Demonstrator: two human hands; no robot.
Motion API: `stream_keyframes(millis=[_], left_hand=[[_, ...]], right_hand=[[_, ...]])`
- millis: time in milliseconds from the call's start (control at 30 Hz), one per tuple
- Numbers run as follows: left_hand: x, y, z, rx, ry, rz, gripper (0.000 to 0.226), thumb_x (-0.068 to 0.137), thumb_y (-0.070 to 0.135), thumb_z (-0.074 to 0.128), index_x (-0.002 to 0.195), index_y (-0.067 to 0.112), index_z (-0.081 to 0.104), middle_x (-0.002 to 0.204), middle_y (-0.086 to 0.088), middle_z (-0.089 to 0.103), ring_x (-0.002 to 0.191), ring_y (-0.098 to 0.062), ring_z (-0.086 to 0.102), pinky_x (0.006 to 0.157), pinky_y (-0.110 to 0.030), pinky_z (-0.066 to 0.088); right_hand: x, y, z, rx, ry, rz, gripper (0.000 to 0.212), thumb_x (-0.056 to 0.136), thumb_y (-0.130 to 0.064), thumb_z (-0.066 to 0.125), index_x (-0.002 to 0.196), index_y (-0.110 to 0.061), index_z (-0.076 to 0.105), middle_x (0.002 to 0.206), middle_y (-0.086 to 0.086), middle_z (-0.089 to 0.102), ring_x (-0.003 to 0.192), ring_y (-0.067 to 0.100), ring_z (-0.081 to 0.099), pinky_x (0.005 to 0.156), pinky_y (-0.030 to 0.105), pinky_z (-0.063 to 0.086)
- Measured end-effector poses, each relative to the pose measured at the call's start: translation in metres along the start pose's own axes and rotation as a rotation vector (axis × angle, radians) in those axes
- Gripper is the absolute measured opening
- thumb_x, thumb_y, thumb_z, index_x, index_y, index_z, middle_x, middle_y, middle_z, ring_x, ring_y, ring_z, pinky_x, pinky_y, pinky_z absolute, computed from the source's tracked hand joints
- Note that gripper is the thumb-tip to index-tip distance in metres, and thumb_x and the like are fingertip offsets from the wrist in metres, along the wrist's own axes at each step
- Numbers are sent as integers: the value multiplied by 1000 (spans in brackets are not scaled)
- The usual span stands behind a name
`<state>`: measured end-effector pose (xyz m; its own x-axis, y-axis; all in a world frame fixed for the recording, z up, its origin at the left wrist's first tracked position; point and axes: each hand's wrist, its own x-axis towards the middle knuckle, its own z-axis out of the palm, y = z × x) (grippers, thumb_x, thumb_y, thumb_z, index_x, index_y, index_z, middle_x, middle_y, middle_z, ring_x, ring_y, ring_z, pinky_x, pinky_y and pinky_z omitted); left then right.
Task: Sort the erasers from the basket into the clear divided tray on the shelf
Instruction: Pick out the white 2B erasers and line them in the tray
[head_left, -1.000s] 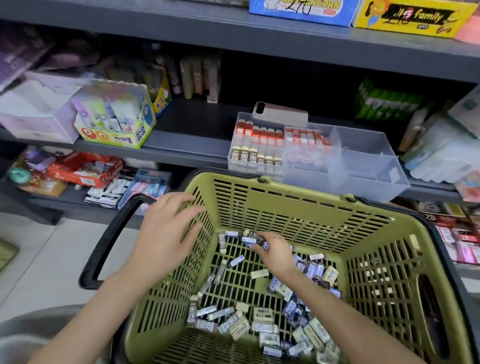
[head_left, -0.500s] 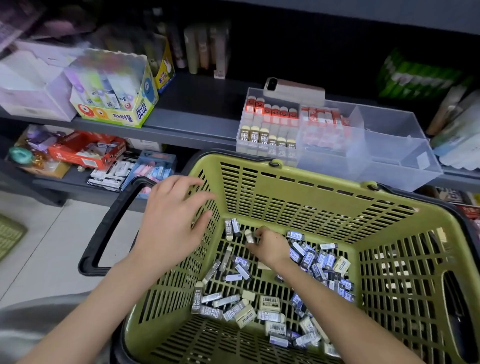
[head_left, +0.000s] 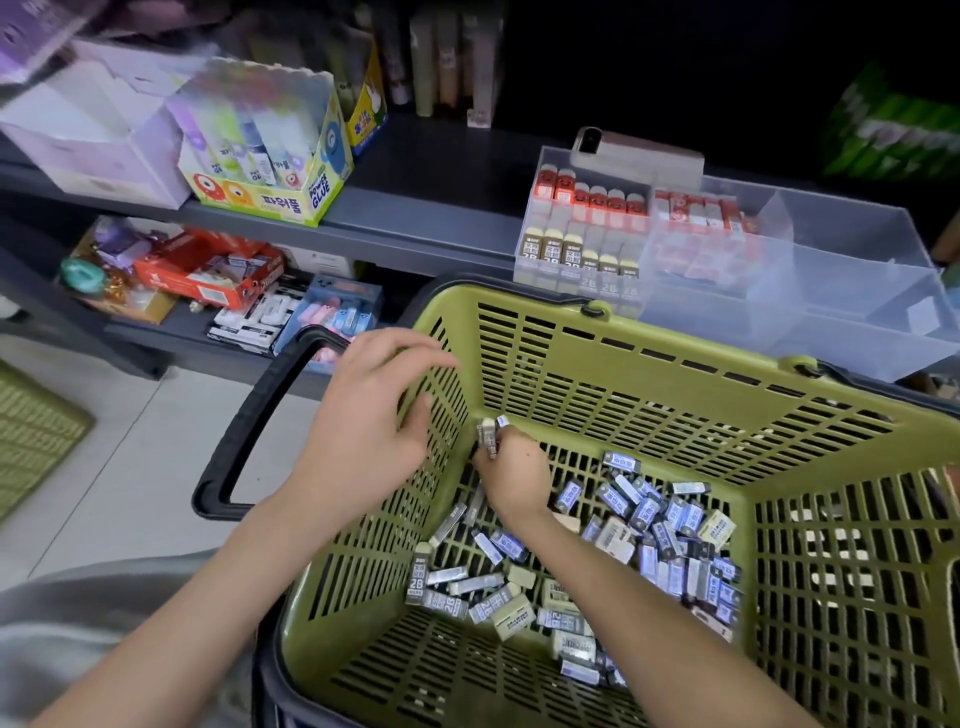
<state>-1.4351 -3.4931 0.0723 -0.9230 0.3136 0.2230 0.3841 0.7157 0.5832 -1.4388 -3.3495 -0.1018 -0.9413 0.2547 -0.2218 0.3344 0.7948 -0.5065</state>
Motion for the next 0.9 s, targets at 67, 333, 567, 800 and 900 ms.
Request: stream_keyframes(millis=[67,333,567,800,900], left_hand=[[0,0,-4,-61,20,-14,40,78,-15,59,109,9,67,112,1,58,111,-13,48,99,-4,22],[-3,3,-6,-96,56,-25,32,82,-5,64,111,8,66,115,-2,61,111,-13,52,97,-3,26],[-4,18,10,-514,-172,-202,78,76,61,55,144,38,24,144,21,39,131,-2,42,106,-31,39],[-4,24,9,-840,31,-265,29,88,39,58,114,32,49,114,-1,68,97,-25,67,80,-42,57],[3,19,-4,-1053,63,-313,20,93,18,52,113,18,50,99,0,72,92,-21,70,72,-32,58]], right_hand=[[0,-2,6,-62,8,-11,15,91,-20,54,92,-7,59,87,7,64,64,19,55,48,23,32],[-9,-9,-26,480,-91,85,15,88,-16,62,75,-9,64,63,6,59,52,17,49,46,23,37],[-59,-43,-121,1168,-337,-366,19,84,3,60,88,-12,70,73,9,63,61,12,57,53,19,49],[-51,-16,-95,1079,-492,-362,22,85,-5,61,104,-11,69,96,3,72,84,16,67,75,27,56],[-32,21,-52,216,-316,-485,28,85,-11,65,112,-18,67,115,-4,65,109,10,57,102,34,42]])
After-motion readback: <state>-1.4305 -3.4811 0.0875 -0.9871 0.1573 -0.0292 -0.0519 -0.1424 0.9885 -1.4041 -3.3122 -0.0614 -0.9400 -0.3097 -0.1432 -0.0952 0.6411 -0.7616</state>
